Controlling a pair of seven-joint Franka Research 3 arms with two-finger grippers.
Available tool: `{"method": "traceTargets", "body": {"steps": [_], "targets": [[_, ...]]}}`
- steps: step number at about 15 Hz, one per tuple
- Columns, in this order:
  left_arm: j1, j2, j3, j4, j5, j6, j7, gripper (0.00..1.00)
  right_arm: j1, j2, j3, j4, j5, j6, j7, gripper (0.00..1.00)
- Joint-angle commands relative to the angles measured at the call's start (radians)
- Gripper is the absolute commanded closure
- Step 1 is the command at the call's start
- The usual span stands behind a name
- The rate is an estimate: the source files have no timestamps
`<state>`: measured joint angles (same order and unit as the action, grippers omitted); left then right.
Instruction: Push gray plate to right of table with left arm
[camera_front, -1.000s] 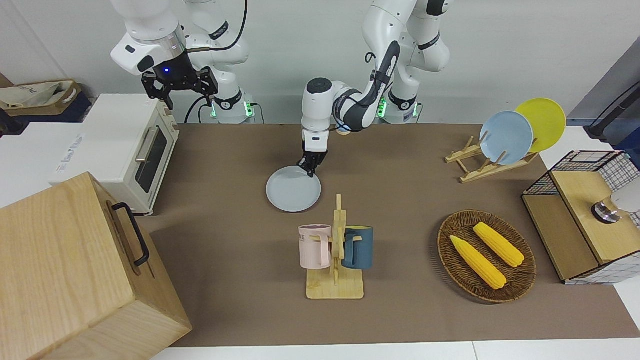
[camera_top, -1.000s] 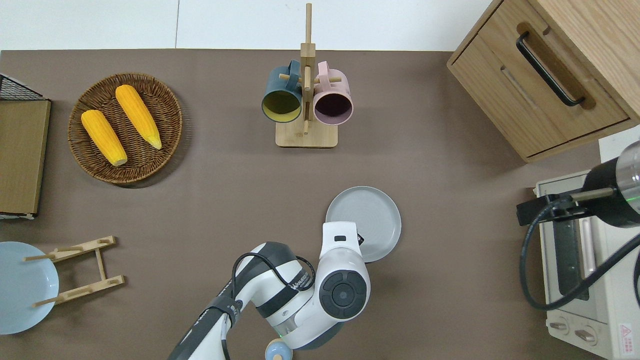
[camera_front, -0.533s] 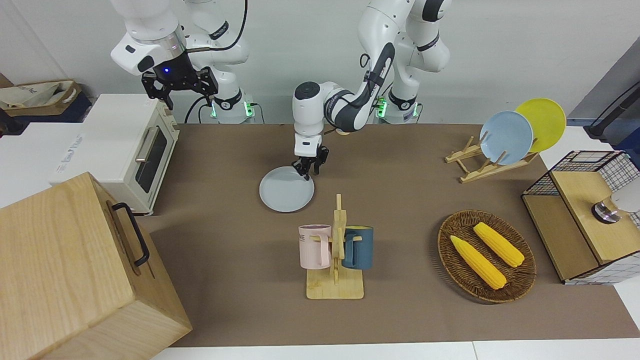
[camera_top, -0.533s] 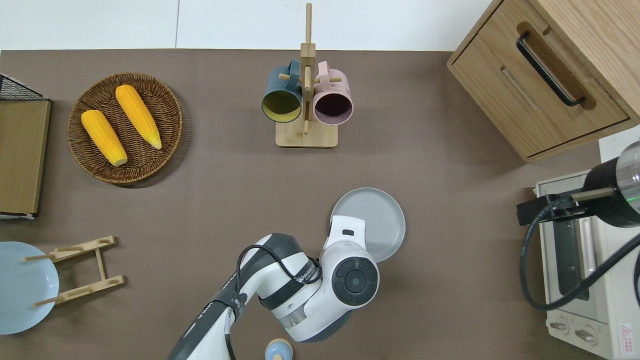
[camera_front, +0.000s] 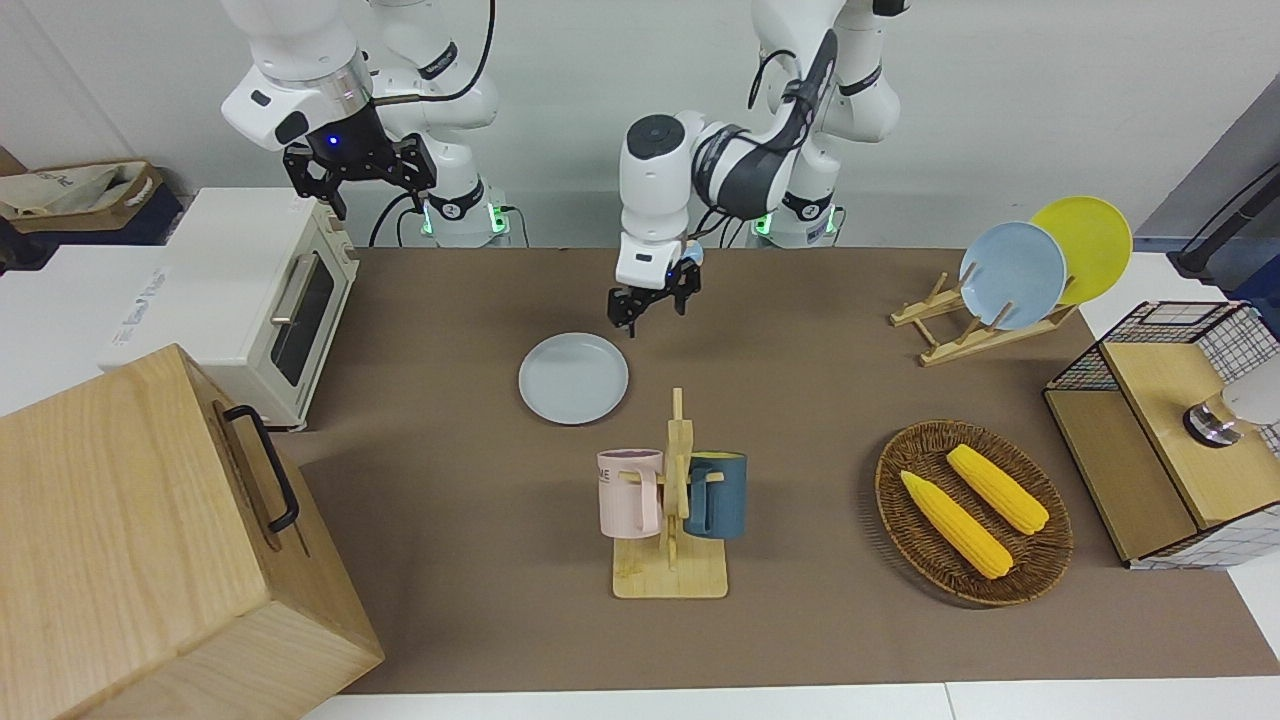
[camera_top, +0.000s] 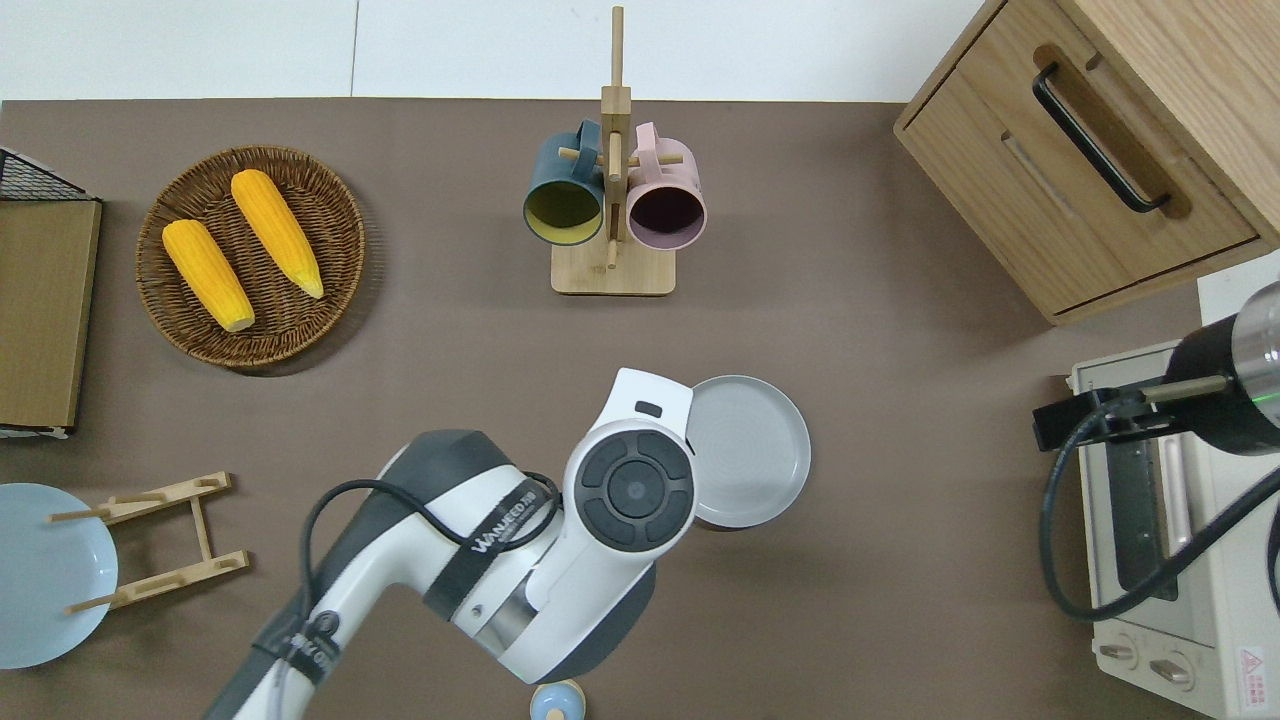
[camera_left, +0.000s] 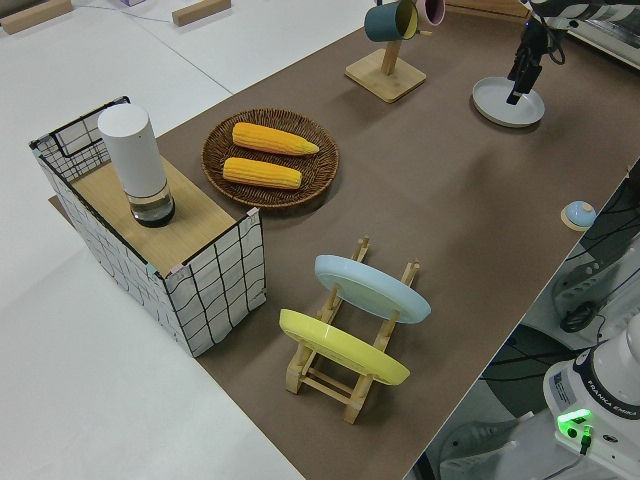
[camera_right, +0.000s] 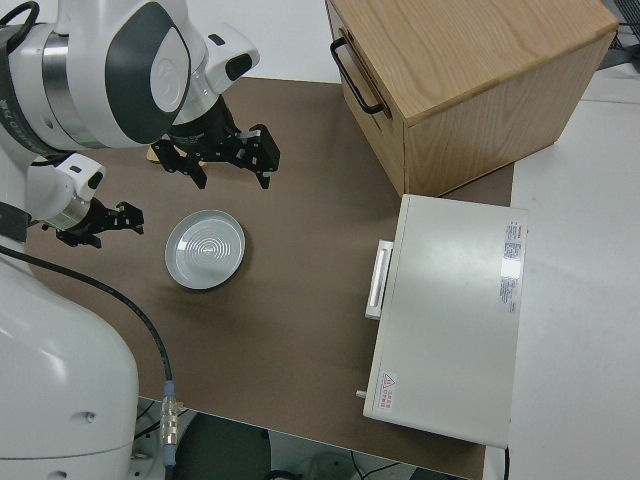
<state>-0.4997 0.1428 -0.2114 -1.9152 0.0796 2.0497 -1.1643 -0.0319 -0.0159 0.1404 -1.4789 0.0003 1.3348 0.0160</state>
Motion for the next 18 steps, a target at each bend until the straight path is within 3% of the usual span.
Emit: {"method": "traceTargets", "body": {"steps": [1, 4, 8, 14, 18], "targets": [[0.117, -0.083, 0.001, 0.018, -0.032, -0.126, 0.259, 0.00, -0.020, -0.002, 0.016, 0.009, 0.004, -0.016, 0.012, 0.017], [0.289, -0.138, 0.003, 0.045, -0.061, -0.236, 0.605, 0.00, -0.020, -0.002, 0.016, 0.009, 0.004, -0.016, 0.013, 0.017], [0.430, -0.140, 0.004, 0.206, -0.086, -0.431, 0.868, 0.00, -0.019, -0.002, 0.016, 0.009, 0.004, -0.016, 0.013, 0.017], [0.527, -0.141, 0.004, 0.329, -0.081, -0.575, 0.940, 0.00, -0.020, -0.002, 0.016, 0.009, 0.004, -0.016, 0.012, 0.017], [0.569, -0.141, 0.004, 0.389, -0.081, -0.599, 1.084, 0.00, -0.020, -0.002, 0.016, 0.009, 0.004, -0.016, 0.012, 0.017]]}}
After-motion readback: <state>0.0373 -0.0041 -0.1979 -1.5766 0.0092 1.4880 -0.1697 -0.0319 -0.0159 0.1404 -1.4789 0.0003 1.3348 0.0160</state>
